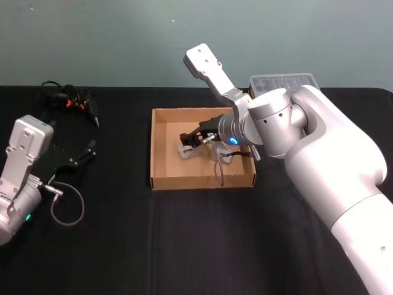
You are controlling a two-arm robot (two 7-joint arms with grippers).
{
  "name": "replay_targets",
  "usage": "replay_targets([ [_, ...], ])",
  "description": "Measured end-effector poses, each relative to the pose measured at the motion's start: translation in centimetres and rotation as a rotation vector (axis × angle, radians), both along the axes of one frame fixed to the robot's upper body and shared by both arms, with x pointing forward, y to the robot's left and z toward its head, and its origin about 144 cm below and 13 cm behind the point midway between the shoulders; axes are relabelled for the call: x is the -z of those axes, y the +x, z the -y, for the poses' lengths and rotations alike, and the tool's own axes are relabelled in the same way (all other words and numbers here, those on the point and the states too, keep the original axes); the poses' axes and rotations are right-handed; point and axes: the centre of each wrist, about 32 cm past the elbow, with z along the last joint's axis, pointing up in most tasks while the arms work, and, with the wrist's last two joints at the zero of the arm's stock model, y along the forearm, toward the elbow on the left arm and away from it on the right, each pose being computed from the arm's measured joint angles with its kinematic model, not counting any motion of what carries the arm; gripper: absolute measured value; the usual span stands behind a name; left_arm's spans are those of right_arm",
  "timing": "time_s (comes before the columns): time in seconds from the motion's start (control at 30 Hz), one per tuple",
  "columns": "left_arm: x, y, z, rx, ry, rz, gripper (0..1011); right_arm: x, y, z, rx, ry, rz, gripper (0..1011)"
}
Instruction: Use one hand to pick up the angle iron from the table and place it into the box.
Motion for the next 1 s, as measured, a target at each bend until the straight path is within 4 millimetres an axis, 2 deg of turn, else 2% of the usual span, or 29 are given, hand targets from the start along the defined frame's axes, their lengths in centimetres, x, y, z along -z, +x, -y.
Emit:
replay_targets([
  [0.03,0.0,0.0,0.0,0.000,0.000,0.000,1011,0.0,0.0,0.0,0.000,0.000,0.000,609],
  [0.07,0.0,0.0,0.0,0.000,0.000,0.000,1011,0.0,0.0,0.0,0.000,0.000,0.000,670],
  [0.27,0.0,0.0,0.0,0.000,0.000,0.000,1011,-0.3,-0.5,0.2,-0.003,-0.003,0.017,818],
  [0.3,0.0,0.0,0.0,0.000,0.000,0.000,1011,-0.4,-0.9,0.5,-0.003,-0.001,0.029,870],
  [0.47,0.0,0.0,0.0,0.000,0.000,0.000,1011,-0.9,-2.7,1.8,-0.009,0.028,0.089,997],
  [0.8,0.0,0.0,0.0,0.000,0.000,0.000,1011,-1.4,-7.3,5.1,-0.028,0.106,0.227,1002],
  [1.0,0.0,0.0,0.0,0.000,0.000,0.000,1011,0.0,-11.1,7.0,-0.042,0.123,0.302,1002],
])
